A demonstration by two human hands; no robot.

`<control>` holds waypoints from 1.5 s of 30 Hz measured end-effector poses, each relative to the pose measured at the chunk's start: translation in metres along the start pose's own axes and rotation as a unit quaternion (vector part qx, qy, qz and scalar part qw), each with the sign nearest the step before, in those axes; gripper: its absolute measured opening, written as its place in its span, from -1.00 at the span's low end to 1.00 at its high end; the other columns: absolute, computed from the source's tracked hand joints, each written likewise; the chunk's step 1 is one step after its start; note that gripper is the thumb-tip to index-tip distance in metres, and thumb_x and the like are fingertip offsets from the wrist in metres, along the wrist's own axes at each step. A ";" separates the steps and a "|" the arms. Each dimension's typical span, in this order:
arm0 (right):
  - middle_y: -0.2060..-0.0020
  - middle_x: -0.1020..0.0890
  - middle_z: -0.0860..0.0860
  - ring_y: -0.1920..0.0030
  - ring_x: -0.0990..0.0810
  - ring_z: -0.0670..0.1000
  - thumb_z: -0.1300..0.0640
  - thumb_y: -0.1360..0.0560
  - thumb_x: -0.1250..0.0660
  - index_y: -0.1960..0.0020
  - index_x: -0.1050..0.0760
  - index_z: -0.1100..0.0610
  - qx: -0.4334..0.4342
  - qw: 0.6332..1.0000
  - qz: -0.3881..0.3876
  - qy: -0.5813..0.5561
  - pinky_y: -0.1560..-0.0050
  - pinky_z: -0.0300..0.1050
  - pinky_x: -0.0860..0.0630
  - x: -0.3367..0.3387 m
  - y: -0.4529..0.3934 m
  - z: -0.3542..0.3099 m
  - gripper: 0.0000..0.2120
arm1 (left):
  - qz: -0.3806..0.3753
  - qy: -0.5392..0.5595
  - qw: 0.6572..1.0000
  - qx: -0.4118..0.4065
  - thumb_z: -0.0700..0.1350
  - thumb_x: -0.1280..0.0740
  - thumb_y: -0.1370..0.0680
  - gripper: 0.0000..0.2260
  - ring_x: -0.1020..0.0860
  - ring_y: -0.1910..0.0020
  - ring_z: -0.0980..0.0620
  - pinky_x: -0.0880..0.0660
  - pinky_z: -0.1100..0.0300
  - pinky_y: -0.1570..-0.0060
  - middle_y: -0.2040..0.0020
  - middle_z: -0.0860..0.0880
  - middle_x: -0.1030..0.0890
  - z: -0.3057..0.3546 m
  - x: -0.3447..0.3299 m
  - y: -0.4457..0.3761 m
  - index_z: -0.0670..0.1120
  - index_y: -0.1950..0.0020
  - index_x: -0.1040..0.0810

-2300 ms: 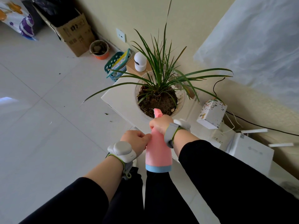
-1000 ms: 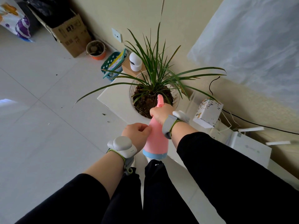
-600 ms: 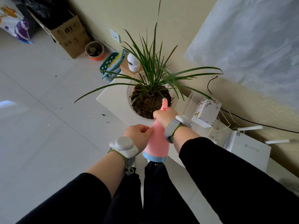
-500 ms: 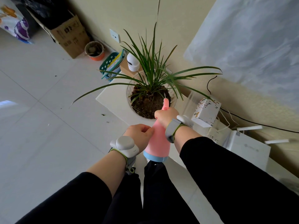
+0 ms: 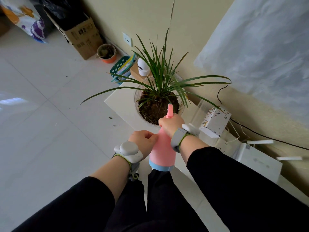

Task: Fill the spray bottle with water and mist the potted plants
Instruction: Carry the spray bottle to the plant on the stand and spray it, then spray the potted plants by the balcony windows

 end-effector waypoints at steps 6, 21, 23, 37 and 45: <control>0.34 -0.49 -0.06 0.22 -0.50 0.12 0.19 -0.34 -0.31 0.05 -0.48 0.11 0.097 0.995 -0.008 0.009 0.14 -0.10 -0.43 -0.009 0.027 -0.034 -0.82 | 0.039 0.043 0.998 0.021 0.02 -0.31 -0.51 -0.83 -0.59 0.22 0.01 -0.55 0.12 0.11 0.24 0.04 -0.66 -0.005 0.029 0.021 -0.01 0.18 -0.64; 0.27 -0.67 0.16 0.23 -0.61 0.21 0.10 -0.11 -0.19 0.15 -0.62 0.22 0.347 0.924 0.140 -0.073 0.29 -0.13 -0.35 -0.129 0.183 -0.237 -0.59 | 0.194 0.261 0.939 0.109 0.06 -0.25 -0.55 -0.61 -0.61 0.42 -0.01 -0.61 0.07 0.15 0.36 -0.07 -0.67 -0.122 0.199 0.080 -0.23 0.24 -0.64; 0.26 -0.65 0.12 0.24 -0.62 0.17 0.12 -0.16 -0.25 0.13 -0.59 0.17 0.368 0.923 0.092 -0.066 0.33 -0.23 -0.38 -0.148 0.194 -0.259 -0.68 | 0.203 0.272 0.934 0.115 0.07 -0.24 -0.56 -0.56 -0.61 0.46 -0.02 -0.62 0.06 0.14 0.38 -0.10 -0.66 -0.138 0.228 0.085 -0.29 0.19 -0.63; -0.17 -0.50 -0.07 -0.18 -0.47 -0.08 0.01 -0.32 -0.56 -0.32 -0.36 0.04 0.471 0.851 -0.229 0.025 -0.15 -0.21 -0.35 -0.385 0.321 -0.430 -0.35 | 0.309 0.508 0.797 0.111 -0.01 -0.27 -0.59 -0.70 -0.60 0.31 -0.16 -0.63 0.00 0.09 0.23 -0.23 -0.64 -0.281 0.477 0.131 -0.22 0.13 -0.64; -0.30 -0.41 -0.19 -0.29 -0.42 -0.13 -0.10 -0.39 -0.46 -0.44 -0.21 -0.13 0.550 0.767 -0.324 0.072 -0.28 -0.09 -0.39 -0.528 0.340 -0.576 -0.30 | 0.355 0.558 0.746 0.078 0.00 -0.26 -0.60 -0.61 -0.56 0.26 -0.17 -0.61 -0.03 0.05 0.16 -0.32 -0.63 -0.333 0.654 0.100 -0.36 0.00 -0.60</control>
Point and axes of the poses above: each hand's wrist, its own y-axis away from the middle knuckle, its own x-axis out of the back of the hand, z = x × y, the point moved 5 cm from there along -y, towards the middle knuckle
